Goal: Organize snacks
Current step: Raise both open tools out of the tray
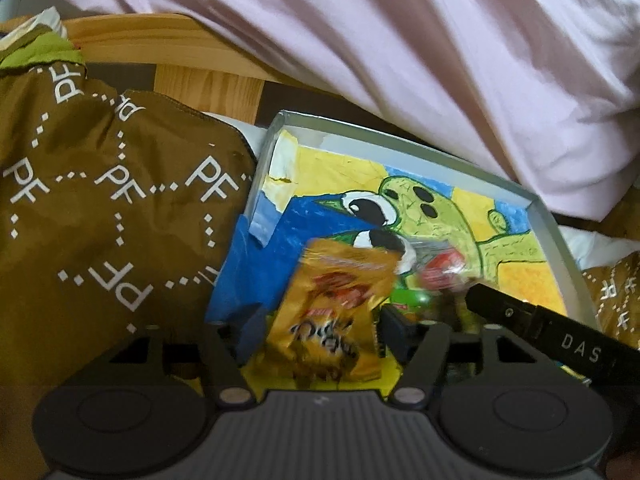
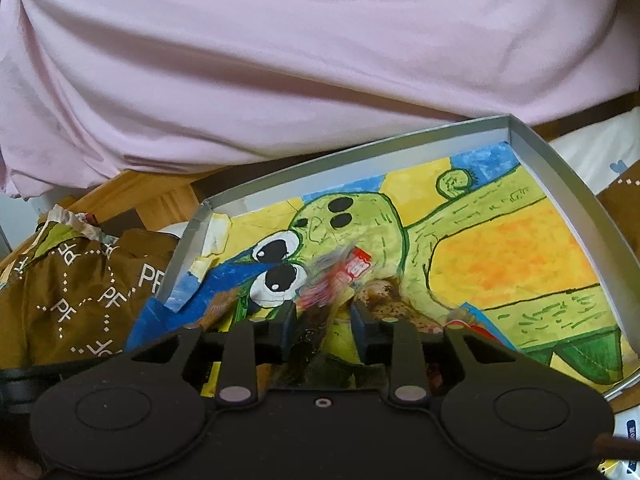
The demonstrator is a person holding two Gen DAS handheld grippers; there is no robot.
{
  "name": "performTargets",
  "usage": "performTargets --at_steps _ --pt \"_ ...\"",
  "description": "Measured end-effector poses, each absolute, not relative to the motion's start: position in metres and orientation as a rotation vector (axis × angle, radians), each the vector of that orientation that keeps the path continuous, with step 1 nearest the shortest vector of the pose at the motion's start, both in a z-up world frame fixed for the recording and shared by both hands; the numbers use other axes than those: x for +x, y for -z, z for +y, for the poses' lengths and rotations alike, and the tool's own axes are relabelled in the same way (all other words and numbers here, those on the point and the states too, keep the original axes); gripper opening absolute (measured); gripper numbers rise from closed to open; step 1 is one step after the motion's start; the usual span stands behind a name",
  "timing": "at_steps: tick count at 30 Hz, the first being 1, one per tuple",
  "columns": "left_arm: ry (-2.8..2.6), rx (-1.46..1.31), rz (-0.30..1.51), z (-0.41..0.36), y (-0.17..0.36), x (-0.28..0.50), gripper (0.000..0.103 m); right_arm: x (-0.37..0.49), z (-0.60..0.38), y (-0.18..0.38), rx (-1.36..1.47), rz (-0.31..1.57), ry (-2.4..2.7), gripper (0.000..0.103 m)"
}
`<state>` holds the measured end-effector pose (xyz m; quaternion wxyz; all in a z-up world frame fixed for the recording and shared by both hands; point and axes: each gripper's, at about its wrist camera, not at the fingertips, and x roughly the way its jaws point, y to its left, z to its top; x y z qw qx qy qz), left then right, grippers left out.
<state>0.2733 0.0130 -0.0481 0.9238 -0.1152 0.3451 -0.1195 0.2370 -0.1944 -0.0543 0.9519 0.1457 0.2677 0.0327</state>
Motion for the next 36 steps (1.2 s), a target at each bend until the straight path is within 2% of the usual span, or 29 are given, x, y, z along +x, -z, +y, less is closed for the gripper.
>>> performTargets --at_steps 3,8,10,13,26,36 --pt "0.240 -0.261 0.694 0.015 0.043 0.270 0.081 0.232 -0.196 0.050 0.304 0.520 -0.071 0.047" --pt "0.228 -0.299 0.646 0.022 0.029 0.263 0.088 0.220 -0.202 0.036 0.312 0.460 -0.068 0.069" --pt "0.226 -0.305 0.610 0.027 0.020 0.258 0.095 0.214 -0.204 0.029 0.311 0.429 -0.055 0.084" --pt "0.217 -0.309 0.554 0.033 0.004 0.249 0.102 0.202 -0.206 0.017 0.300 0.365 -0.043 0.100" --pt "0.234 -0.196 0.376 0.031 -0.054 0.195 0.103 0.145 -0.207 -0.025 0.267 0.252 -0.020 0.102" --pt "0.255 -0.146 0.325 0.028 -0.069 0.147 0.103 0.094 -0.212 -0.036 0.257 0.261 -0.040 0.102"
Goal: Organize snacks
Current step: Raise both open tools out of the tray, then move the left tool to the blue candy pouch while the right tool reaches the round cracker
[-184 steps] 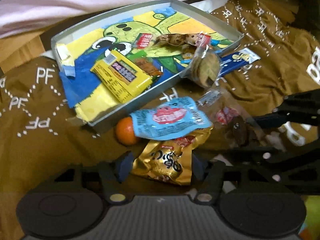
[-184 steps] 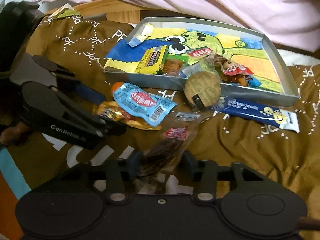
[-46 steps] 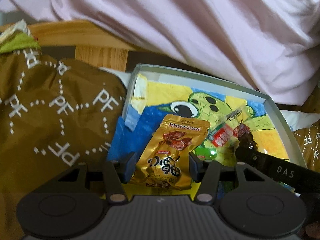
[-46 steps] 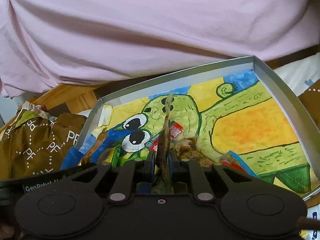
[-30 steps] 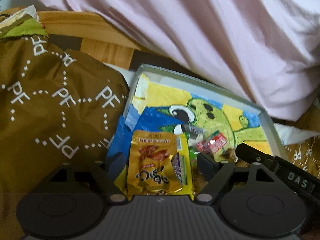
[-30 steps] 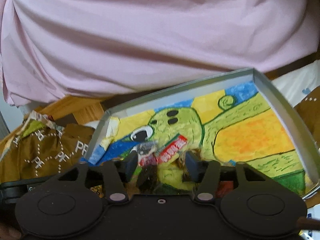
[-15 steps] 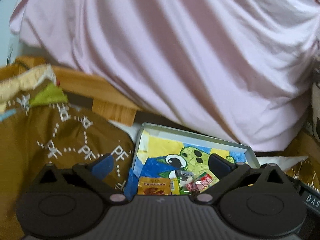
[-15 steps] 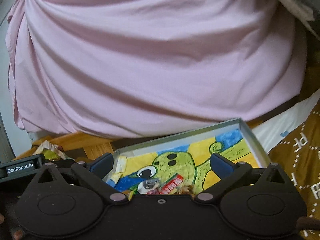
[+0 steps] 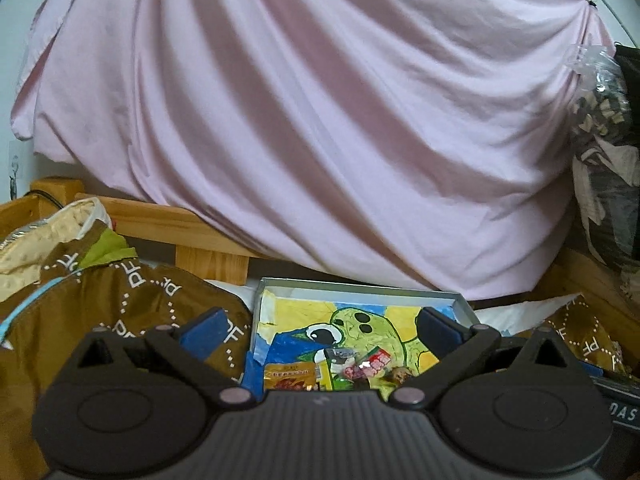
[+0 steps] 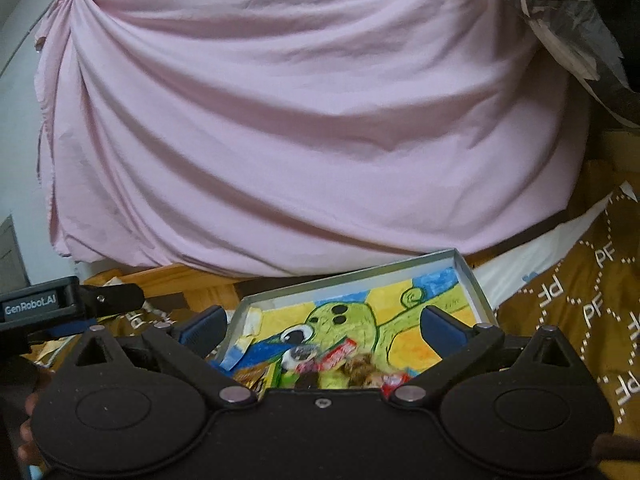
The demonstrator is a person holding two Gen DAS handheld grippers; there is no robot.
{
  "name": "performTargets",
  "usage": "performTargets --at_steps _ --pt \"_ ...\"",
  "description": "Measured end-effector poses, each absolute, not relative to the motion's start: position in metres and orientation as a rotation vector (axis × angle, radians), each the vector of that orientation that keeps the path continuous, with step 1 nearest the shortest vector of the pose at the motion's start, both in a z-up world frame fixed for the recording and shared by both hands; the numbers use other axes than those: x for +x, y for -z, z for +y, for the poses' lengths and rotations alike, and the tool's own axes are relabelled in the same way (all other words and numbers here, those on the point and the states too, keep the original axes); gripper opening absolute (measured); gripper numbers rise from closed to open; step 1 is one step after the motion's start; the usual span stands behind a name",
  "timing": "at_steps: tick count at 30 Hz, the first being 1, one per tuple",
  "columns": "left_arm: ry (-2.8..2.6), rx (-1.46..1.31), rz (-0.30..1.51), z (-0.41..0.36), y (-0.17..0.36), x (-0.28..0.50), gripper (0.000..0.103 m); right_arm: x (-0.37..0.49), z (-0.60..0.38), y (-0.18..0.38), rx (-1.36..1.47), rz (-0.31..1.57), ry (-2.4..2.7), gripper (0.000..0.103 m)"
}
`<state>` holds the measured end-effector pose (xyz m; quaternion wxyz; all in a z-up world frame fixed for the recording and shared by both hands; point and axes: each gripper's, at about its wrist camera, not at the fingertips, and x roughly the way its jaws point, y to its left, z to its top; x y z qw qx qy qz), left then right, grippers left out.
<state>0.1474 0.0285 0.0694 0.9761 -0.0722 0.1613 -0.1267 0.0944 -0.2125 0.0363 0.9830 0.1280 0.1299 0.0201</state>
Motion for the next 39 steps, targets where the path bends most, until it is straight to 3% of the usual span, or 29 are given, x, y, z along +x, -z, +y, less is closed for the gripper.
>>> performTargets --at_steps 14,39 --pt "0.268 -0.154 0.397 0.034 -0.065 0.098 0.103 0.026 -0.204 -0.045 0.195 0.284 -0.080 0.102" --pt "0.268 -0.068 0.637 0.021 -0.016 0.050 0.103 0.002 -0.212 -0.015 0.141 0.580 0.045 0.102"
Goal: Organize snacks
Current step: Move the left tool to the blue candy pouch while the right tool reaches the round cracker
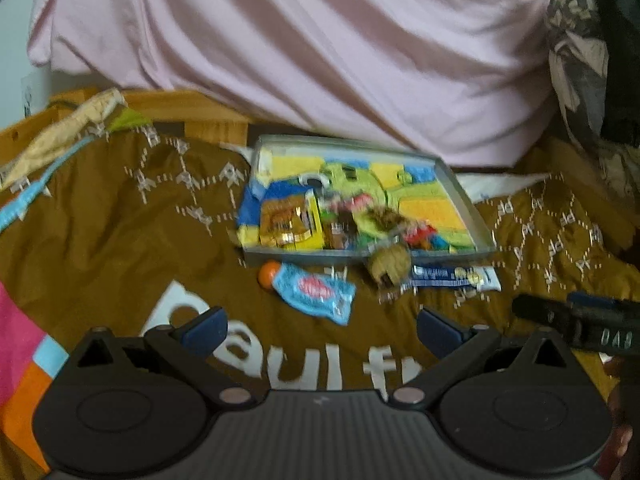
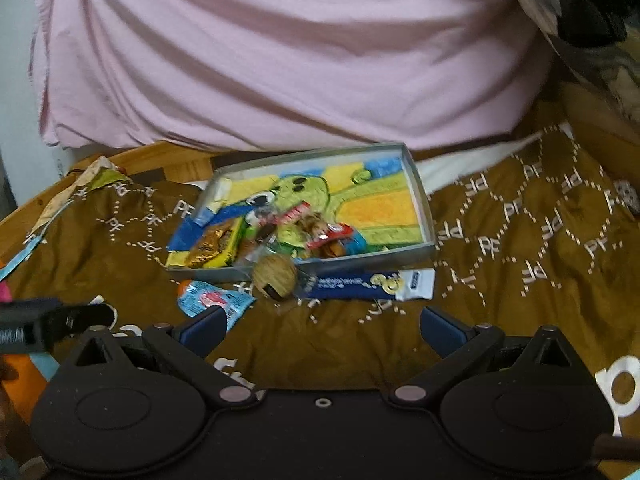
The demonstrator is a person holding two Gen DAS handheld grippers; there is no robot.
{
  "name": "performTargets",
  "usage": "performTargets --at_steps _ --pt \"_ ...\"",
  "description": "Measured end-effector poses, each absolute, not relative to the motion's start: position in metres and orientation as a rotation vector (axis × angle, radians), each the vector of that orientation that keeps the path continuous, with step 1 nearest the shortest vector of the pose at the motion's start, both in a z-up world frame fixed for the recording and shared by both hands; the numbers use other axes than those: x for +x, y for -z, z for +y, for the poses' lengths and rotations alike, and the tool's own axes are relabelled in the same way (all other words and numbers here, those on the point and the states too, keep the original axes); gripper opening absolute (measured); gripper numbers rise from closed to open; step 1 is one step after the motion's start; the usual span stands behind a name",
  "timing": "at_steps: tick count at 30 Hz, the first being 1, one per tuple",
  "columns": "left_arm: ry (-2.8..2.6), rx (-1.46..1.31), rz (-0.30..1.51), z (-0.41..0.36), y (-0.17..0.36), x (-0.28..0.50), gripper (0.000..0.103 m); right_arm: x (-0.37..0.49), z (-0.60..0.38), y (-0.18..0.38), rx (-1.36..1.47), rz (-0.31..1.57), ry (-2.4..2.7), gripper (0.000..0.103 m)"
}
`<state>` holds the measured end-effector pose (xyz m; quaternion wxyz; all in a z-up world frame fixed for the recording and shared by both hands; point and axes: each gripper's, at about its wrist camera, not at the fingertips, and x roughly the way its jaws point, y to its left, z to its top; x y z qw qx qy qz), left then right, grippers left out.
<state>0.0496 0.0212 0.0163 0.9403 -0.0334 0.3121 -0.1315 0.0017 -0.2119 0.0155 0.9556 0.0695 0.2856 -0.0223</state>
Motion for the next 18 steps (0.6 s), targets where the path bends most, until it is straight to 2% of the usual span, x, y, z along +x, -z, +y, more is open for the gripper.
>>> performTargets --at_steps 7,18 --pt "0.243 -0.051 0.786 0.020 0.009 0.067 0.103 0.011 -0.222 -0.005 0.187 0.653 0.080 0.102" --pt "0.249 0.049 0.762 0.006 0.019 0.082 0.103 0.030 -0.213 0.010 0.128 0.735 0.077 0.102"
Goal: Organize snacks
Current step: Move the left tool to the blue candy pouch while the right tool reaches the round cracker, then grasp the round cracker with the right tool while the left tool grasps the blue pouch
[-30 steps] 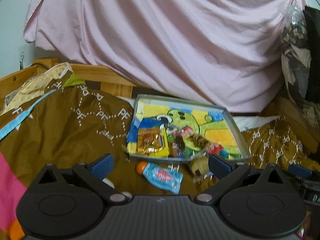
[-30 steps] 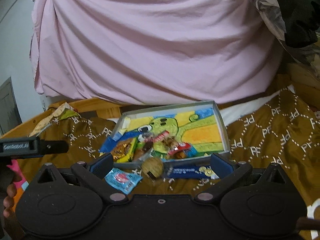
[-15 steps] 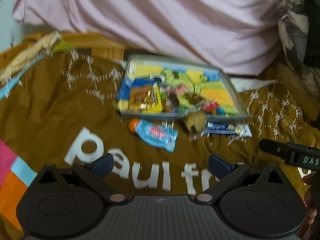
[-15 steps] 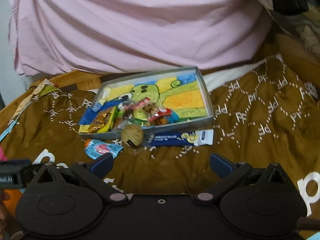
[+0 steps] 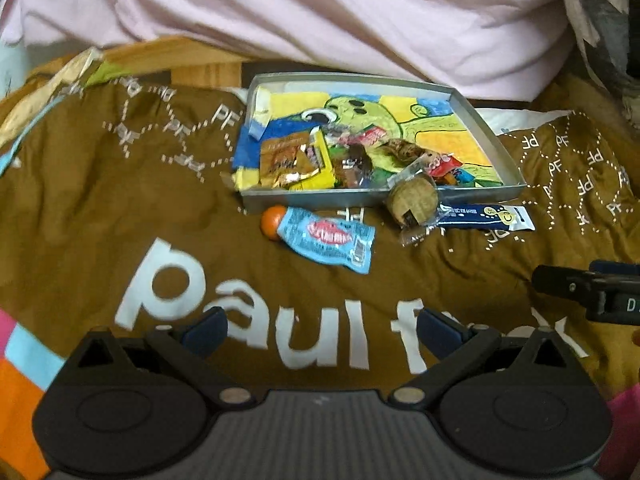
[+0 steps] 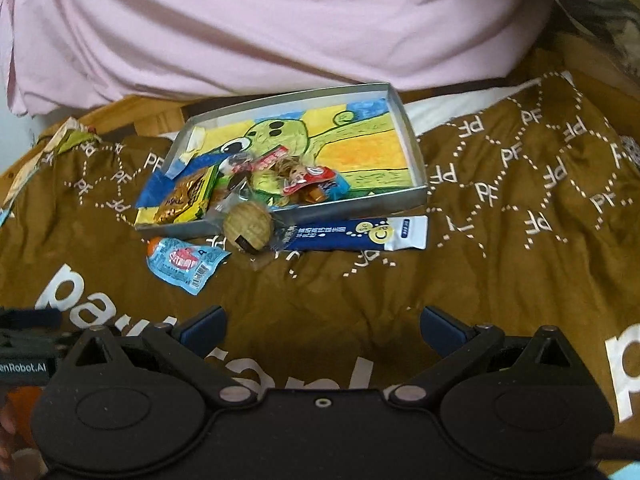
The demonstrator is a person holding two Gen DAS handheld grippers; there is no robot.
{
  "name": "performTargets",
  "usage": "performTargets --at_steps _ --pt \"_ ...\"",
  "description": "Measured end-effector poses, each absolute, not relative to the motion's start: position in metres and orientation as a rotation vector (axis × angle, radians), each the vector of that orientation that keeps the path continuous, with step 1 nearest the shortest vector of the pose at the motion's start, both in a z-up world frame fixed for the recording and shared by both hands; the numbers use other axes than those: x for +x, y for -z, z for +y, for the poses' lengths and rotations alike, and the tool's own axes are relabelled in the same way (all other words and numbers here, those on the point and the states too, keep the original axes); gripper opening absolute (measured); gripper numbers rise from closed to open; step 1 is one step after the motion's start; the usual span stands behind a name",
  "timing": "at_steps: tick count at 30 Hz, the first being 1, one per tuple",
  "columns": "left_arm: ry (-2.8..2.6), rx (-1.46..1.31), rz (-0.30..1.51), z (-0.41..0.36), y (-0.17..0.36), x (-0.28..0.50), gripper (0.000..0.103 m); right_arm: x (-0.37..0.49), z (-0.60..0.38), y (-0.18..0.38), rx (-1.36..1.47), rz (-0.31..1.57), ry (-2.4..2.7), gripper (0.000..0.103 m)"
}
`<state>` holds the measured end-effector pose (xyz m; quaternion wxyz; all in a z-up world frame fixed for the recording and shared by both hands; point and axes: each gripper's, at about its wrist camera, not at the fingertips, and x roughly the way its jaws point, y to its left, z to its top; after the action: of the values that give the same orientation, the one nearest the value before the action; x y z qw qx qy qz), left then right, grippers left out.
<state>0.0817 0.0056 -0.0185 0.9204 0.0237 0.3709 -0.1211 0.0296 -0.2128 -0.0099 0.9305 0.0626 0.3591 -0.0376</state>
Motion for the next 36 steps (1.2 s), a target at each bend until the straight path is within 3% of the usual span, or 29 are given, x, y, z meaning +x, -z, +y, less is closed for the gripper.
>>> performTargets --at_steps 15,29,36 --pt "0.243 -0.047 0.762 0.020 0.035 0.129 0.103 0.066 -0.196 0.018 0.020 0.601 -0.033 0.102" --pt "0.269 -0.166 0.774 0.024 0.050 0.169 0.103 0.093 -0.157 0.054 -0.292 0.554 -0.098 0.102" --pt "0.273 -0.158 0.772 0.024 0.055 0.178 0.103 0.115 -0.147 0.073 -0.325 0.577 -0.111 0.093"
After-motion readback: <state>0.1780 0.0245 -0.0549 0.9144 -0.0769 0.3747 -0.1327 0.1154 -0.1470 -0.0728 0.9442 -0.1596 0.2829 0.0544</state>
